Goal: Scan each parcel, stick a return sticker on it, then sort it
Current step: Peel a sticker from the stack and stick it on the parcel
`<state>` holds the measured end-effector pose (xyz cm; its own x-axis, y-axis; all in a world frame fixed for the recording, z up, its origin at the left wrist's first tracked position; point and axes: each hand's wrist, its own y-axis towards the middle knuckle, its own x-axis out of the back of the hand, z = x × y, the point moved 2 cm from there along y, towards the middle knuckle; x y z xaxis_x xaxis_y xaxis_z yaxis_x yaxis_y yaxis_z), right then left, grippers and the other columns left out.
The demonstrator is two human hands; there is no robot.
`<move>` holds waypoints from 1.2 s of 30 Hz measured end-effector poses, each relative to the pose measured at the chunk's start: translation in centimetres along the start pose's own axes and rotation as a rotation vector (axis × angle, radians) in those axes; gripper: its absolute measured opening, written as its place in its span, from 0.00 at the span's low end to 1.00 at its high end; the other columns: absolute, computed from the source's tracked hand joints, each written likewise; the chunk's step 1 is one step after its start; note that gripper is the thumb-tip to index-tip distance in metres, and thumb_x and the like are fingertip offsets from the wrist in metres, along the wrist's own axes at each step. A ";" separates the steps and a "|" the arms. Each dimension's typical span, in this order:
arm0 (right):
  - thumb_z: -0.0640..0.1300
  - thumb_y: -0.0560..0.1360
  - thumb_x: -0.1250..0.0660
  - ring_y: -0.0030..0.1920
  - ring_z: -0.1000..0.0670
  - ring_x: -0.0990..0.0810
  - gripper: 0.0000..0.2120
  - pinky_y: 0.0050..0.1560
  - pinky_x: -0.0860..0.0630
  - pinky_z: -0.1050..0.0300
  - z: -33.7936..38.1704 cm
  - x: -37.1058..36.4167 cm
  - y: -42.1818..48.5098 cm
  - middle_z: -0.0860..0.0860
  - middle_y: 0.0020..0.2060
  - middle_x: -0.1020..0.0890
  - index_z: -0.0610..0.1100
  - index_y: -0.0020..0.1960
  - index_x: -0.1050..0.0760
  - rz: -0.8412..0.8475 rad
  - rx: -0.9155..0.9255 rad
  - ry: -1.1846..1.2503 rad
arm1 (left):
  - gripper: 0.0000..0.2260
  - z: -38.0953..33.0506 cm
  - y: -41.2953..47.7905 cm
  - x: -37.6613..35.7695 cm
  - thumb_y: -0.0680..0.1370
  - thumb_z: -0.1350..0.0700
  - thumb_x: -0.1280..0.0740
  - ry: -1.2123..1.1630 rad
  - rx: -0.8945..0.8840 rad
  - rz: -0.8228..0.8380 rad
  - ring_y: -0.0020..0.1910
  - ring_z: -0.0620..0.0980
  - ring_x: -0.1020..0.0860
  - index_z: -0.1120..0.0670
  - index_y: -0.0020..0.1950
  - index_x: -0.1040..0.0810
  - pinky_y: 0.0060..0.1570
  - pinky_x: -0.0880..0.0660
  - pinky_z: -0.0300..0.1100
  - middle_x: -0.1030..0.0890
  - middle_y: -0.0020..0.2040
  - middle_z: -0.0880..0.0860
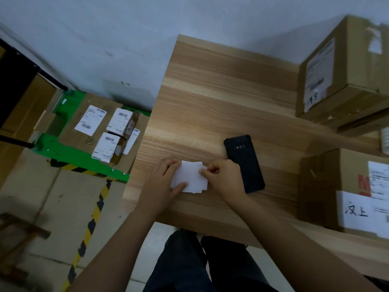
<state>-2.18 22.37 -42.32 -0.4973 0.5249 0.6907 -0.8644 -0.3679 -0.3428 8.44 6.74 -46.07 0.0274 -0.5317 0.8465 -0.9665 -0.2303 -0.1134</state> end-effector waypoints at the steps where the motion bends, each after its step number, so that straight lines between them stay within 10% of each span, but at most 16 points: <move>1: 0.47 0.75 0.28 0.35 0.55 0.20 0.08 0.39 0.21 0.58 0.0 0.2 0.0 0.50 0.37 0.16 0.42 0.44 0.16 -0.001 -0.002 0.004 | 0.29 0.1 0.0 0.0 0.74 0.39 0.40 -0.005 -0.002 -0.002 0.61 0.54 0.26 0.57 0.67 0.25 0.58 0.30 0.47 0.24 0.63 0.56; 8: 0.49 0.73 0.27 0.33 0.58 0.23 0.08 0.35 0.30 0.70 1.4 4.6 -0.1 0.54 0.31 0.20 0.45 0.40 0.17 -0.067 -0.046 0.166 | 0.28 -1.6 1.3 2.3 0.75 0.36 0.39 -0.139 0.017 -0.109 0.63 0.49 0.28 0.54 0.67 0.25 0.60 0.28 0.49 0.25 0.64 0.51; 19: 0.49 0.73 0.27 0.27 0.63 0.26 0.10 0.32 0.30 0.72 10.6 21.1 -1.7 0.59 0.24 0.23 0.44 0.38 0.22 -0.355 0.122 0.798 | 0.10 -20.2 9.1 15.8 0.77 0.50 0.30 -1.094 0.129 -0.426 0.37 0.34 0.23 0.57 0.51 0.21 0.38 0.29 0.27 0.20 0.40 0.44; 36: 0.50 0.73 0.27 0.47 0.38 0.20 0.08 0.51 0.21 0.39 16.1 40.5 -12.4 0.43 0.42 0.17 0.45 0.44 0.19 -0.606 0.721 0.675 | 0.07 -39.5 5.3 28.6 0.77 0.52 0.30 -1.132 -0.415 -0.553 0.39 0.46 0.22 0.55 0.45 0.18 0.38 0.25 0.37 0.19 0.42 0.57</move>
<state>-10.35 35.85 0.13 -0.1425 0.9878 0.0630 -0.8395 -0.1543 0.5210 -5.96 22.51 -1.97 0.4406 -0.8769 -0.1920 -0.7592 -0.4781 0.4416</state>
